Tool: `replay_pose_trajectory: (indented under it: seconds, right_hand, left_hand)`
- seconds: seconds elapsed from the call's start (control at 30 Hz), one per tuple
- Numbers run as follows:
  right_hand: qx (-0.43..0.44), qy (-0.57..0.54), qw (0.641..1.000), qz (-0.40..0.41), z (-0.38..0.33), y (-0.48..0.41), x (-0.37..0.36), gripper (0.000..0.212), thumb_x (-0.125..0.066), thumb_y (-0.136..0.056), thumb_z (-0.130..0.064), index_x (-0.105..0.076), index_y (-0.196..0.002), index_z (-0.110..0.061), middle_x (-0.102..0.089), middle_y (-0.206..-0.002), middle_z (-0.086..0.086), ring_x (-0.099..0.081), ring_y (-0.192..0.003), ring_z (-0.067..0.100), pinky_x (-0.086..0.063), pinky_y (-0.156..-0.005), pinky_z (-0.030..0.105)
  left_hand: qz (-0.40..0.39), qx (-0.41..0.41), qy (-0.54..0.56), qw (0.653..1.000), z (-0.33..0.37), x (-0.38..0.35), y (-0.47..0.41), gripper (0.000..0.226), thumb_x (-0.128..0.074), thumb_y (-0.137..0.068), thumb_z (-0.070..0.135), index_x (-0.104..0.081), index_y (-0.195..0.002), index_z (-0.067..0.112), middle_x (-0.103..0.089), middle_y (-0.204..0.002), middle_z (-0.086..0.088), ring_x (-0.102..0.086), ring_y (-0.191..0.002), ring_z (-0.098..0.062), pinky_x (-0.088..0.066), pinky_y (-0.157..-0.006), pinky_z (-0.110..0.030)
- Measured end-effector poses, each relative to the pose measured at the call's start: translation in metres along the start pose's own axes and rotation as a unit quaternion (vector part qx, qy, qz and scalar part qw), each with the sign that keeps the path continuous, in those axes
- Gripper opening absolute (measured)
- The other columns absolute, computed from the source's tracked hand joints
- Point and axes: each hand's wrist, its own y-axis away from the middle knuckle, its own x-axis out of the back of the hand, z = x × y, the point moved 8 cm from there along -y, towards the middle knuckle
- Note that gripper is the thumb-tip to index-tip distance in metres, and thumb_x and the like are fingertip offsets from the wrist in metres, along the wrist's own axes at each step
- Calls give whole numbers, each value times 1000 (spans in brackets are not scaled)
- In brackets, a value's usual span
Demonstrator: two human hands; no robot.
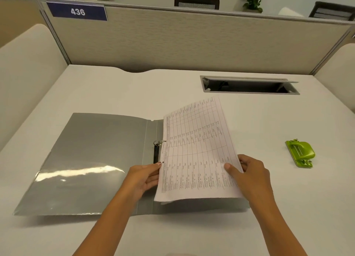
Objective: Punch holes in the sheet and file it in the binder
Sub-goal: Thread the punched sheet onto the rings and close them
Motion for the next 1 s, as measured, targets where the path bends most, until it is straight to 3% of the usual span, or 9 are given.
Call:
replay_pose_trajectory:
  seconds: [0.17,0.37,0.63,1.0]
  right_hand:
    - [-6,-2,1000,-4,4,2,-1,37,-64,-87,-27,-59,-121,-14,-65,-119,3,-60,-89,20,-52,-88,40]
    - [-4,-16,1000,-4,6,3,-1,37,-65,-87,-25,-59,-122,-14,-65,-117,2,-57,-85,15,-52,-82,32]
    - [-2,-23,1000,-9,5,4,-2,37,-65,-87,-26,-59,-122,-15,-64,-120,1,-57,-86,14,-52,-87,35]
    - [-11,-61,998,-24,7,6,-4,33,-66,-86,-27,-60,-117,-16,-65,-119,0,-60,-86,16,-46,-65,18]
  left_hand:
    - [-28,63,72,995,-8,-4,0,17,-68,-83,10,-65,-95,-1,-75,-87,-17,-71,-89,-32,-57,-76,-43]
    - [-26,56,115,991,-12,-6,0,17,-68,-83,7,-64,-96,-3,-75,-88,-19,-70,-91,-32,-55,-82,-44]
    - [-8,65,148,987,-19,-7,-3,19,-70,-81,8,-64,-95,-3,-74,-90,-20,-69,-92,-33,-56,-79,-43]
    - [1,66,125,990,-21,-7,-7,17,-70,-81,8,-63,-93,-2,-73,-90,-19,-69,-88,-32,-56,-79,-42]
